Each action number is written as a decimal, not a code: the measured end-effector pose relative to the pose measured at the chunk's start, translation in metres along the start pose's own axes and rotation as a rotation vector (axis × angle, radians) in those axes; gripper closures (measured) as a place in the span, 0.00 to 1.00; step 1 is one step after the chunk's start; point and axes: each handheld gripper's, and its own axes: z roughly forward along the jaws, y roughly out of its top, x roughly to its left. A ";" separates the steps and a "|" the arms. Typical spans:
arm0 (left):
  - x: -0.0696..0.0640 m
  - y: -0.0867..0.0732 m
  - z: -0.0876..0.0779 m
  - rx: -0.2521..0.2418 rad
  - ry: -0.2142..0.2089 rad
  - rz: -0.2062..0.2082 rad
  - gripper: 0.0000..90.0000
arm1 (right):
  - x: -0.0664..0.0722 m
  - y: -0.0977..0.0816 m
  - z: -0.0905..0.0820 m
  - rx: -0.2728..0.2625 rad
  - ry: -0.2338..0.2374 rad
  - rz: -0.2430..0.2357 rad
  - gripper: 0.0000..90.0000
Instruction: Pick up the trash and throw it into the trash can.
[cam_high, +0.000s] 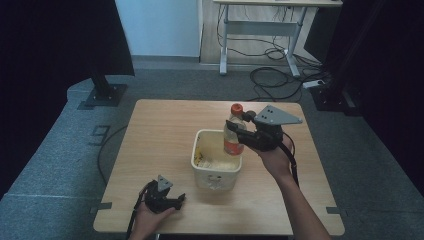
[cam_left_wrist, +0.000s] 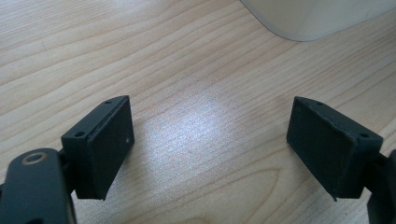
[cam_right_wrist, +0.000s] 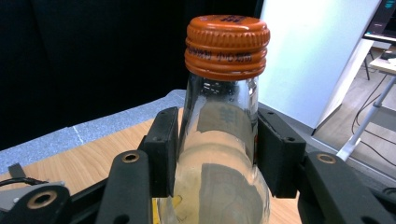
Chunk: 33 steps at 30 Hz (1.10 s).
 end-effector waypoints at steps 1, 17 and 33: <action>0.000 0.000 0.000 0.000 0.000 0.000 0.17 | 0.001 0.000 0.002 0.001 0.003 0.003 0.59; 0.000 0.000 0.000 0.001 -0.002 0.002 0.17 | 0.006 -0.006 0.023 0.020 0.024 0.005 0.59; 0.000 0.000 0.000 -0.002 -0.003 -0.002 0.17 | 0.005 -0.029 0.039 0.066 0.035 0.018 0.59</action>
